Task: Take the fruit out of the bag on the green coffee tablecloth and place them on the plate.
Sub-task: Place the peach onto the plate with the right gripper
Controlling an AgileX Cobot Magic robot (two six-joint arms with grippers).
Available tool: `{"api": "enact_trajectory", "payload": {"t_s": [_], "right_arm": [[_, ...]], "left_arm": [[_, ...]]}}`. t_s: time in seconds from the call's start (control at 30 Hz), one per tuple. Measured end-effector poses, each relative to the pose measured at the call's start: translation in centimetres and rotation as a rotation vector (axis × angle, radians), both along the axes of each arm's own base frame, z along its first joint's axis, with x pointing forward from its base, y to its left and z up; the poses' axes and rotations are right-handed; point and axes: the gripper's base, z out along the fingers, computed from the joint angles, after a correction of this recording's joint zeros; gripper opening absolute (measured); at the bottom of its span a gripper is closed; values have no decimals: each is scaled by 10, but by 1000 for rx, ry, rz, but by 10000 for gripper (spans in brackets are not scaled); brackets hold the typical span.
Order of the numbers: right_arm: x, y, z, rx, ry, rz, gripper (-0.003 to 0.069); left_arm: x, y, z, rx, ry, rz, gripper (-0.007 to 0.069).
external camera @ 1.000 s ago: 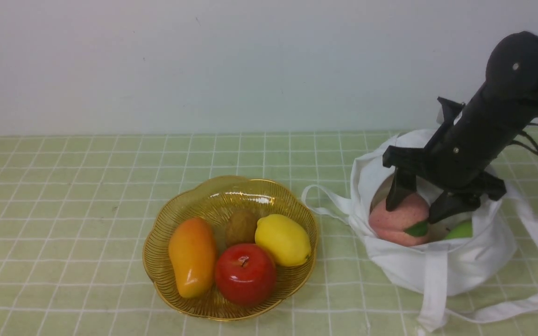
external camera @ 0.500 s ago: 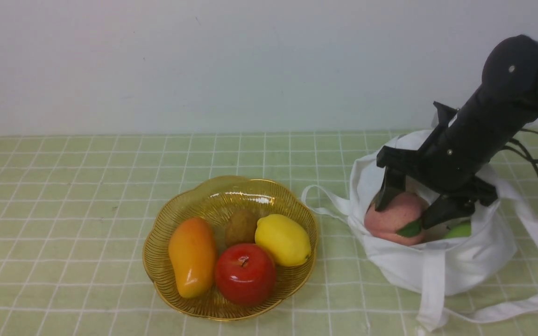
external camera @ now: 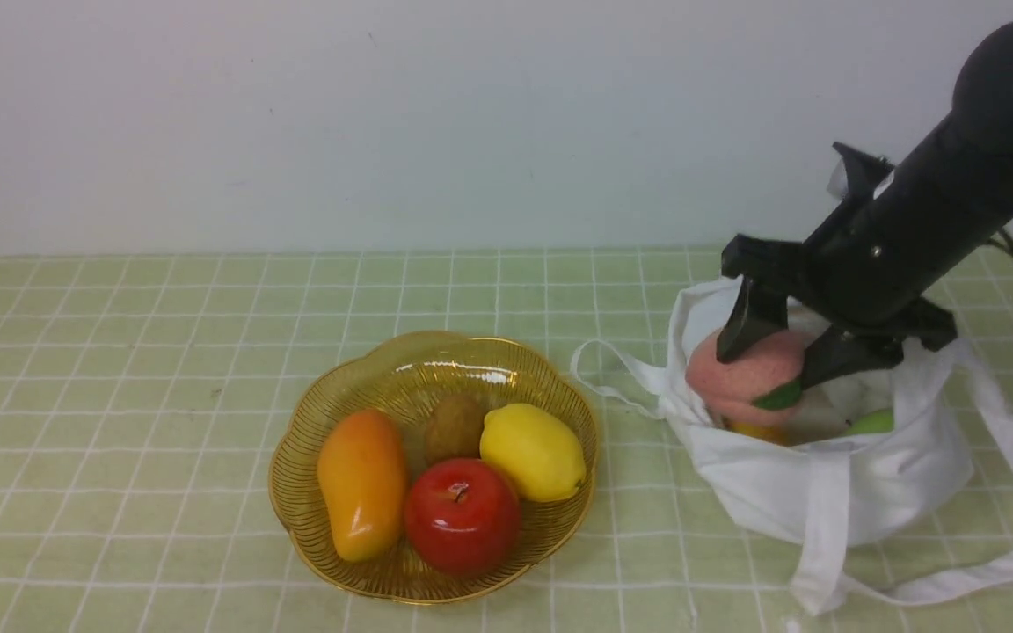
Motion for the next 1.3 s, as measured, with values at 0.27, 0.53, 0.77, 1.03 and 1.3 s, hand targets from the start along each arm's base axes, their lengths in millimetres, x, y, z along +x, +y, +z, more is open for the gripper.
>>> {"api": "enact_trajectory", "payload": {"t_s": [0.27, 0.53, 0.77, 1.03, 1.3], "right_arm": [[-22, 11, 54, 163, -183, 81, 450], [-26, 76, 61, 306, -415, 285, 450], [-14, 123, 21, 259, -504, 398, 450], [18, 152, 8, 241, -559, 471, 450], [48, 175, -32, 204, -513, 524, 450]], "left_arm": [[0, 0, 0, 0, 0, 0, -8], [0, 0, 0, 0, 0, 0, -8], [0, 0, 0, 0, 0, 0, -8], [0, 0, 0, 0, 0, 0, -8], [0, 0, 0, 0, 0, 0, -8]]}}
